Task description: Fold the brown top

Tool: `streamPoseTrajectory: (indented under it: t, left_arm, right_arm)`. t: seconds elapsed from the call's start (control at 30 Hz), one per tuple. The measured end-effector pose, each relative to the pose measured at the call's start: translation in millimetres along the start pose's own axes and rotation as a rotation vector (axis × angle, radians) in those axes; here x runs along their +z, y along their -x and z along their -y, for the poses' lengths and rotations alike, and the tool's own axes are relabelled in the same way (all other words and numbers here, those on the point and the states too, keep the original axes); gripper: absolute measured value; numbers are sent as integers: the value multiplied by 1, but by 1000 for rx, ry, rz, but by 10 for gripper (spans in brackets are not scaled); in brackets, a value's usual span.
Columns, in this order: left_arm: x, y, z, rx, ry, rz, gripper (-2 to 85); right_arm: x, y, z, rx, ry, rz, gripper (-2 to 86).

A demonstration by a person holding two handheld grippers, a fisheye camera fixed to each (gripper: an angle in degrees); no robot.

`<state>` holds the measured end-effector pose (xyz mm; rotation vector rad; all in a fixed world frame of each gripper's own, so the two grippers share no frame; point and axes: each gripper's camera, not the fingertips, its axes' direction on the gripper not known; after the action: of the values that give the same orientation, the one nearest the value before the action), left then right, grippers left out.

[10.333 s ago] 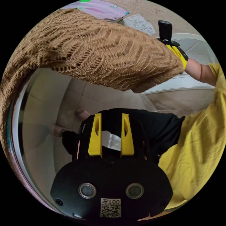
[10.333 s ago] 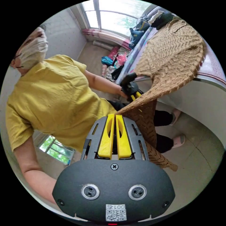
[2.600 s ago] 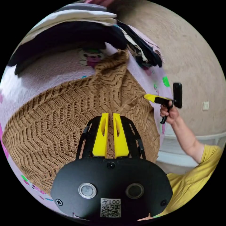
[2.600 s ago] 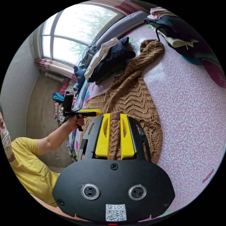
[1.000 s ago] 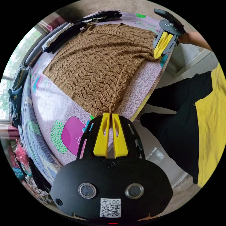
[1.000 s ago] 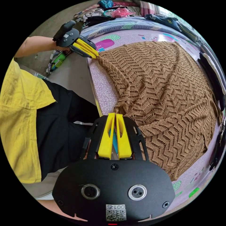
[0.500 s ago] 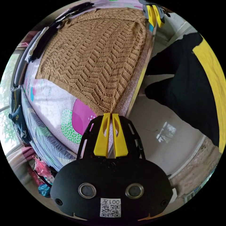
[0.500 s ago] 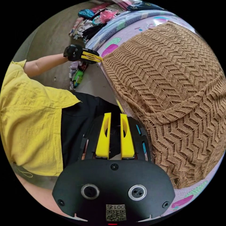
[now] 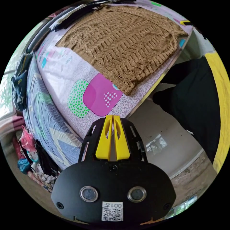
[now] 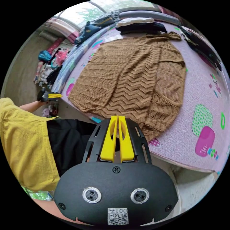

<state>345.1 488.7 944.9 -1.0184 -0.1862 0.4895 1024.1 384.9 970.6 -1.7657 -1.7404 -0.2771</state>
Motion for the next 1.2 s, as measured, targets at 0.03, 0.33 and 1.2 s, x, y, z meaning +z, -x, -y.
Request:
streamPoseTrajectory:
  t: [0.03,0.33,1.2]
  left_arm:
    - [-7,0,-1,-33,-14,-12,-13]
    - [-63,-46,54,136,-151,-31,-13]
    - [-321,126,369,-266,-635,-479,-5]
  right_arm:
    - [-3,-10,-5,42,26,-54,6]
    - [-42,-51,-42,217,-11,-85,4]
    - [-306,-213,259,-175,-386,-143,21]
